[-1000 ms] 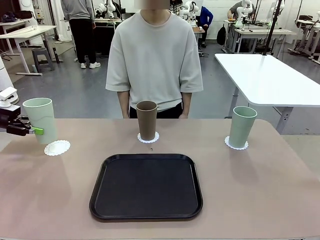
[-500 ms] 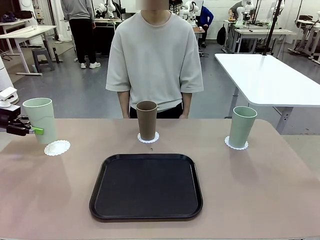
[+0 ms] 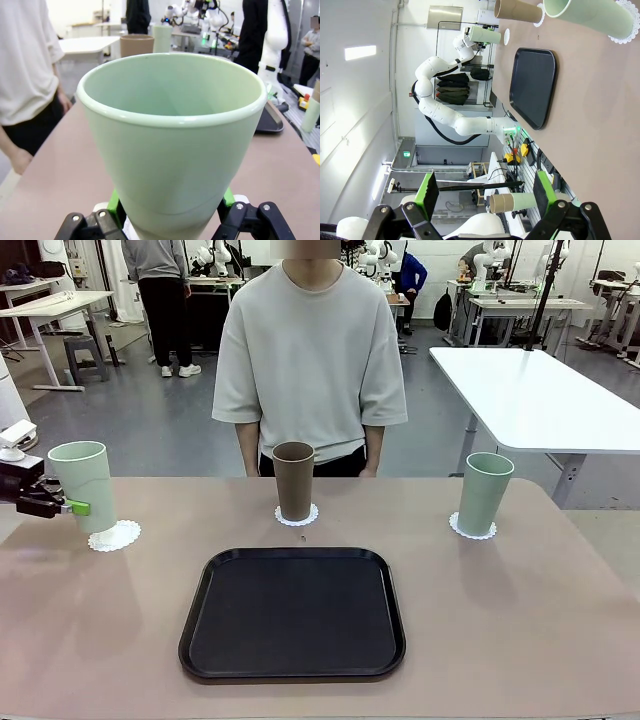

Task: Place coasters on the table and set cups on them.
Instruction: Take one Reusable plastic cup from the Flat Tray and place it on a coaster set by the human.

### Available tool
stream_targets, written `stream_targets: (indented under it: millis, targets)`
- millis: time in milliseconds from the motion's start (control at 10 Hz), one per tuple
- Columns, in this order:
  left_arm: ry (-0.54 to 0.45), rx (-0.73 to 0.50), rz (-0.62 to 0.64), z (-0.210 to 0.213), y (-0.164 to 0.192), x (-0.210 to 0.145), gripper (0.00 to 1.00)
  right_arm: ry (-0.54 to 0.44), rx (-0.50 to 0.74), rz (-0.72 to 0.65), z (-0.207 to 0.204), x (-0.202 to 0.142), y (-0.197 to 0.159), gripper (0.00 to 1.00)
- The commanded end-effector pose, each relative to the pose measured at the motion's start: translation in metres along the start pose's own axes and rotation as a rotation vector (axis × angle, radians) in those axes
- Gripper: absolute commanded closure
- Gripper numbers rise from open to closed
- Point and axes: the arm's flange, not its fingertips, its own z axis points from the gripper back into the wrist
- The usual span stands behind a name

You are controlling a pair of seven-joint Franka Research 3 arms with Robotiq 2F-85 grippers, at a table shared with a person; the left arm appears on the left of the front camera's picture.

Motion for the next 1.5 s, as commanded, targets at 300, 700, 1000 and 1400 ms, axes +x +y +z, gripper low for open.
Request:
stream_targets:
  millis: [300,700,1000,1400]
  targets:
    - [-0.061,-0.028,-0.117,-0.006,0.008,-0.013,0.16,-0.007,0.006,-0.005,-0.001,0.001,0.002,0.00]
    - [-0.071,-0.055,-0.115,-0.011,0.006,-0.016,0.16,-0.007,0.006,-0.005,-0.001,0.001,0.002,0.00]
    - [-0.077,-0.068,-0.095,-0.013,0.009,-0.024,0.16,-0.007,0.006,-0.005,-0.001,0.001,0.002,0.00]
    - [-0.075,-0.072,-0.092,-0.015,0.013,-0.030,0.16,-0.007,0.006,-0.005,-0.001,0.001,0.002,0.00]
